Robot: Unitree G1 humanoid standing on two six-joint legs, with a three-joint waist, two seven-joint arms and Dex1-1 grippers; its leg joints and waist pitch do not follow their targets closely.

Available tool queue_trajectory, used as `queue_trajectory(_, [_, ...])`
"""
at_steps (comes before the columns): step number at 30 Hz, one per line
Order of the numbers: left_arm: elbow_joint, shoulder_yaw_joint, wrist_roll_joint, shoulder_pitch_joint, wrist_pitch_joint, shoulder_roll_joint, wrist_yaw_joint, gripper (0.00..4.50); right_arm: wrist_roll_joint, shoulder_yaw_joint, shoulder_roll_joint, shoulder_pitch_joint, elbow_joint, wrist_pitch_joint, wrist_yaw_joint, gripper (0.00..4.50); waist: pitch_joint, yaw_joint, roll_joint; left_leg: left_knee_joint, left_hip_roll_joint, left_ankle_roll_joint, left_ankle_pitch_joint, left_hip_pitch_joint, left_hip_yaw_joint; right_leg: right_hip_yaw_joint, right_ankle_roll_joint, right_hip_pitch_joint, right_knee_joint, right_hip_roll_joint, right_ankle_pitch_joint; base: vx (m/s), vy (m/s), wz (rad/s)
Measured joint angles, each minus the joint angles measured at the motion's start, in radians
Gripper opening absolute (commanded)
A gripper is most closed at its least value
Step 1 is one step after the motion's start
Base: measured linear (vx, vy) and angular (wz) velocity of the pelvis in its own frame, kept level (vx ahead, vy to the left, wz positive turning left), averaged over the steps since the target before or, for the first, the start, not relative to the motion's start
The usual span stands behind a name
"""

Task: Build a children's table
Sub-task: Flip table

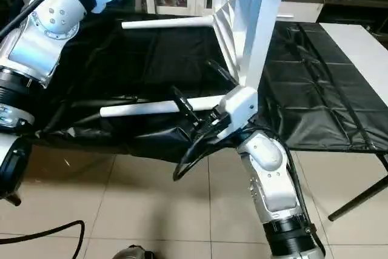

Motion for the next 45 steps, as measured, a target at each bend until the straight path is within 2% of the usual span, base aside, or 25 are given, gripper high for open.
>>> queue_trajectory(5, [-0.001,0.017,-0.017,0.001,0.047,-0.022,-0.013,2.63,-0.01,-0.001,-0.003,0.0,0.001,0.0,-0.004,4.5,-0.002,0.003,0.005,0.0,0.0,0.0,0.0,0.0,0.0,0.0,0.0,0.0,0.0,-0.001,0.0,0.0,0.0,0.0])
queue_trajectory(9, [-0.001,0.039,-0.033,0.001,0.108,-0.044,-0.032,2.63,-0.025,-0.001,-0.006,0.0,0.003,0.01,-0.019,4.5,-0.008,0.009,0.02,-0.001,-0.002,0.0,0.0,0.0,0.0,0.001,0.0,0.0,0.0,-0.002,0.0,0.0,0.0,0.0])
queue_trajectory(13, [0.009,0.064,-0.058,-0.003,0.156,-0.073,-0.032,2.63,-0.051,0.002,-0.008,0.018,0.008,0.047,-0.024,4.5,-0.013,0.024,0.029,-0.003,-0.002,0.0,0.0,0.0,0.0,0.0,0.0,-0.001,0.0,-0.002,0.0,0.0,0.0,0.0])
queue_trajectory(16, [0.009,0.107,-0.078,-0.011,0.187,-0.079,-0.031,2.63,-0.055,0.01,-0.008,0.036,0.016,0.065,-0.026,4.5,-0.014,0.028,0.037,-0.004,-0.003,0.0,0.0,0.0,0.0,0.0,0.0,-0.001,0.0,-0.003,0.0,0.0,0.0,0.0])
queue_trajectory(21, [0.009,0.188,-0.144,-0.018,0.211,-0.1,-0.011,2.63,-0.086,0.006,-0.006,0.034,0.023,0.077,-0.067,4.5,-0.015,0.035,0.038,-0.004,-0.002,0.0,0.0,-0.001,0.0,-0.001,0.001,-0.001,0.0,-0.003,0.0,0.0,0.0,0.0])
queue_trajectory(27, [0.012,0.27,-0.25,-0.014,0.208,-0.141,0.005,2.63,-0.114,-0.059,0.012,0.02,0.091,0.161,-0.186,4.5,-0.011,0.05,0.033,-0.004,-0.002,0.001,0.0,-0.004,0.0,-0.001,0.001,-0.001,-0.003,-0.003,0.0,0.0,0.0,0.0])
queue_trajectory(34, [-0.035,0.286,-0.273,0.015,0.214,-0.17,0.006,2.58,0.063,-0.248,0.117,-0.012,0.123,0.237,-0.355,4.5,-0.01,0.05,0.03,-0.004,-0.002,0.004,0.002,-0.005,0.001,-0.001,0.001,-0.001,-0.008,-0.003,0.0,0.0,0.0,0.0])
queue_trajectory(39, [-0.062,0.292,-0.285,0.034,0.221,-0.18,0.014,2.58,0.136,-0.341,0.14,-0.016,0.147,0.253,-0.415,4.5,-0.01,0.048,0.03,-0.005,-0.002,0.004,0.002,-0.005,0.002,-0.001,0.001,-0.002,-0.009,-0.003,0.0,0.0,0.0,0.0])
queue_trajectory(41, [-0.075,0.301,-0.293,0.045,0.232,-0.186,0.017,2.58,0.2,-0.394,0.158,-0.058,0.192,0.268,-0.42,4.5,-0.01,0.043,0.03,-0.005,-0.002,0.004,0.002,-0.005,0.003,-0.001,0.001,-0.002,-0.008,-0.003,0.0,0.0,0.0,0.0])
queue_trajectory(45, [-0.102,0.311,-0.301,0.065,0.251,-0.192,0.02,2.58,0.305,-0.447,0.156,-0.17,0.294,0.292,-0.345,4.5,-0.01,0.035,0.03,-0.006,-0.002,0.004,0.003,-0.005,0.003,-0.001,0.0,-0.002,-0.007,-0.003,0.0,0.0,0.0,0.0])
